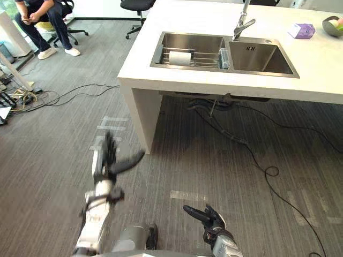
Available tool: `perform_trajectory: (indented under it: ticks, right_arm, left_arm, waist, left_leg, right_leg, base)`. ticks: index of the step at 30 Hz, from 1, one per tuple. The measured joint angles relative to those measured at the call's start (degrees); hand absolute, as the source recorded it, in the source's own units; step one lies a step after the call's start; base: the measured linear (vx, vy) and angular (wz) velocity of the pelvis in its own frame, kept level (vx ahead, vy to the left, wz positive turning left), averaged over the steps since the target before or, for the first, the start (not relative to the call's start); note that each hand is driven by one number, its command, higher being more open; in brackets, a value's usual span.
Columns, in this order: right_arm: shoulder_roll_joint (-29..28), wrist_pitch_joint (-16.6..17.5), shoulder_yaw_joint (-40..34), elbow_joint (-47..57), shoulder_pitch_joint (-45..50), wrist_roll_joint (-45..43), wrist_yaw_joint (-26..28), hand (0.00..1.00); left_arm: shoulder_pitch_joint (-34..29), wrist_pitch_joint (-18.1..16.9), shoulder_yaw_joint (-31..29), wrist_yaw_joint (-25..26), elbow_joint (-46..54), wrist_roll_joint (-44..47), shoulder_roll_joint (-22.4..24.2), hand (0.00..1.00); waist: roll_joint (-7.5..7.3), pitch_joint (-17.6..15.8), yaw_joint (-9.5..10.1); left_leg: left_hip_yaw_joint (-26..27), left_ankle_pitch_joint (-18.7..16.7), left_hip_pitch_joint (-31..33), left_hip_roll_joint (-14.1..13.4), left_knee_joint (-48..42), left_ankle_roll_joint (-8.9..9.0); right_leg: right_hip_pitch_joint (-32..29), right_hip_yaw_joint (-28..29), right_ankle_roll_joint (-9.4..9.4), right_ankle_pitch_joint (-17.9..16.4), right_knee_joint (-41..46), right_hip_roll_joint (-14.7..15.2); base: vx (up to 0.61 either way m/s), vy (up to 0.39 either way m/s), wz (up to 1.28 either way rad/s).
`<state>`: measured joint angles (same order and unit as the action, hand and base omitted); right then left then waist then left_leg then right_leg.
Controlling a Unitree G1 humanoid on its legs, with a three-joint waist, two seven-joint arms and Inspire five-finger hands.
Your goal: Walk over to the sink, pick up the cup, carry it to the dishwasher, place the cup inside the dishwasher, then close the dishwasher door
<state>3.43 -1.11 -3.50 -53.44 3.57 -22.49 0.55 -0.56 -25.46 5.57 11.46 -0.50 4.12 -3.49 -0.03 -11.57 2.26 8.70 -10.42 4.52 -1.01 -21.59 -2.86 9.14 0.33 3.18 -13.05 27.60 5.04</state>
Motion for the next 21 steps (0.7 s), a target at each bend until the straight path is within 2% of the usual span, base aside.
perform_trajectory:
  ticks: [1, 2, 3, 4, 6, 7, 9, 11, 12, 13, 14, 16, 17, 19, 21]
  right_arm:
    - [0.38, -0.28, -0.20, 0.01, 0.03, 0.01, -0.72, 1.00]
    - [0.45, -0.27, -0.42, 0.01, -0.01, 0.03, -1.06, 1.00]
    - [1.33, 0.07, -0.91, 0.11, 0.73, -0.04, -1.09, 1.00]
    - [2.05, 1.14, -0.93, 0.36, 0.99, 0.18, -0.73, 1.00]
    - [2.75, 2.16, -0.85, 0.53, 0.82, 0.27, -0.64, 1.00]
    - [2.63, 3.15, -0.74, 0.53, 0.57, 0.26, -0.70, 1.00]
    - [2.33, 3.54, -0.77, 0.45, 0.37, 0.20, -0.89, 1.00]
    - [1.95, 3.65, -0.76, 0.44, 0.62, 0.19, -1.65, 1.00]
    - [1.66, 3.47, -0.74, 0.43, 0.99, 0.44, -2.26, 1.00]
    - [1.26, 3.04, -0.78, 0.42, 1.60, 0.87, -2.65, 1.00]
    - [1.68, 2.26, -1.19, 0.73, 2.19, 1.95, -3.53, 1.00]
    - [2.27, 1.87, -1.53, 1.04, 1.28, 5.35, -4.99, 1.00]
    - [1.92, 0.88, -2.06, 1.61, 1.46, 7.30, -5.02, 1.00]
    - [1.28, -0.34, -3.55, 3.40, 1.90, 8.18, -4.84, 1.00]
    - [1.17, -1.45, -3.81, 5.18, 2.65, 9.20, -3.94, 1.00]
  left_arm:
    - [1.00, -1.88, -0.18, 1.13, 2.75, -1.80, -0.26, 1.00]
    - [1.05, -2.09, -0.26, 1.63, 4.37, -2.32, -0.37, 1.00]
    - [0.85, -3.47, -0.19, 2.91, 6.01, -3.27, -0.60, 1.00]
    - [0.78, -4.00, -0.14, 5.02, 7.23, -4.79, -0.73, 1.00]
    - [0.78, -4.42, -0.19, 7.59, 7.50, -6.15, -0.94, 1.00]
    - [0.91, -4.11, -0.07, 10.32, 7.52, -7.42, -1.36, 1.00]
    - [0.95, -3.17, 0.37, 11.89, 7.41, -7.60, -2.13, 1.00]
    - [1.46, -0.77, 1.85, 12.43, 7.38, -7.53, -3.44, 1.00]
    - [2.15, 0.42, 2.91, 12.40, 7.38, -7.79, -4.31, 1.00]
    - [2.32, 1.15, 3.41, 12.50, 7.40, -8.48, -4.93, 1.00]
    - [2.17, 3.43, 4.87, 12.82, 6.78, -11.89, -5.38, 1.00]
    - [3.06, 6.62, 7.02, 12.92, 6.81, -13.70, -5.36, 1.00]
    - [4.61, 8.28, 8.94, 12.78, 6.74, -14.47, -5.10, 1.00]
    - [6.34, 8.89, 9.70, 12.10, 6.77, -15.40, -4.33, 1.00]
    - [6.93, 9.51, 9.37, 12.05, 7.54, -15.46, -4.36, 1.00]
  waist:
    - [-0.21, 0.05, -0.33]
    - [-0.33, 0.00, -0.41]
    - [-0.31, 0.12, -0.82]
    - [-0.50, 0.12, -1.20]
    - [-0.15, 0.27, -1.77]
    - [0.00, 0.43, -2.44]
    - [-0.12, 0.39, -3.05]
    - [-0.11, 0.39, -3.38]
    - [-0.20, 0.44, -3.35]
    - [-0.85, 0.81, -3.33]
    - [1.02, 0.94, -3.60]
    - [3.11, 1.30, -3.34]
    - [3.17, 1.27, -3.80]
    - [2.93, 1.30, -4.93]
    - [3.16, 1.83, -4.87]
  left_leg:
    - [1.38, -0.52, -3.58, 0.65, 1.82, -0.34]
    - [2.05, -0.92, -5.39, 0.96, 2.46, -0.54]
    - [2.94, -1.85, -9.26, 1.33, 3.90, -1.03]
    - [3.68, -2.48, -12.73, 1.73, 5.32, -1.19]
    - [4.29, -2.88, -15.93, 1.11, 7.44, -0.74]
    - [4.42, -2.76, -17.85, -0.42, 9.38, 0.29]
    - [4.31, -2.72, -19.75, -2.20, 10.73, 1.57]
    - [4.31, -3.62, -21.72, -4.32, 11.36, 3.39]
    - [4.37, -4.94, -22.65, -5.17, 11.21, 5.56]
    - [4.34, -5.69, -23.04, -5.16, 10.88, 6.56]
    - [4.37, -7.65, -24.49, -7.08, 9.16, 8.55]
    - [4.15, -8.03, -24.11, -9.51, 6.44, 8.41]
    - [3.08, -7.91, -24.19, -10.22, 5.46, 8.26]
    - [2.14, -7.54, -24.69, -10.96, 3.59, 8.00]
    - [2.05, -7.47, -24.65, -11.43, 1.28, 7.89]
  right_leg:
    - [-3.93, -0.31, 4.70, 2.29, 10.43, 1.60]
    - [-5.90, -0.87, 8.21, 4.62, 15.57, 2.77]
    - [-8.84, -3.35, 7.30, 10.69, 24.40, 5.80]
    - [-12.10, -6.97, 3.16, 10.81, 33.46, 9.15]
    - [-16.76, -9.25, -1.67, 7.19, 39.42, 10.33]
    - [-20.46, -11.27, -1.84, 4.54, 36.50, 9.55]
    - [-22.17, -14.28, -1.49, 3.02, 27.92, 8.79]
    - [-22.28, -17.46, -1.33, 3.24, 10.43, 7.76]
    - [-21.94, -17.49, -1.90, 6.26, -1.51, 6.46]
    - [-21.11, -16.56, -2.57, 9.48, -8.04, 5.62]
    - [-18.80, -14.85, -3.10, 20.72, -13.15, 2.47]
    - [-18.33, -13.15, -4.18, 19.88, -13.46, -1.06]
    - [-18.33, -12.96, -4.83, 18.13, -11.61, -2.03]
    - [-18.71, -12.93, -4.93, 14.85, -7.89, -2.57]
    - [-20.04, -12.53, -4.61, 11.61, -4.94, -3.26]
  base:
    - [0.23, 0.094, -0.51]
    - [0.25, 0.092, -0.49]
    - [0.26, 0.069, -0.40]
    - [0.26, 0.045, -0.35]
    - [0.27, -0.039, -0.17]
    - [0.24, -0.073, -0.04]
    - [0.26, -0.123, 0.04]
    - [0.41, -0.260, 0.02]
    - [0.38, -0.267, -0.05]
    - [0.42, -0.280, -0.16]
    - [0.34, -0.207, -0.30]
    - [0.39, -0.255, -0.62]
    - [0.30, -0.243, -0.48]
    - [0.15, -0.172, -0.15]
    - [0.09, -0.182, -0.27]
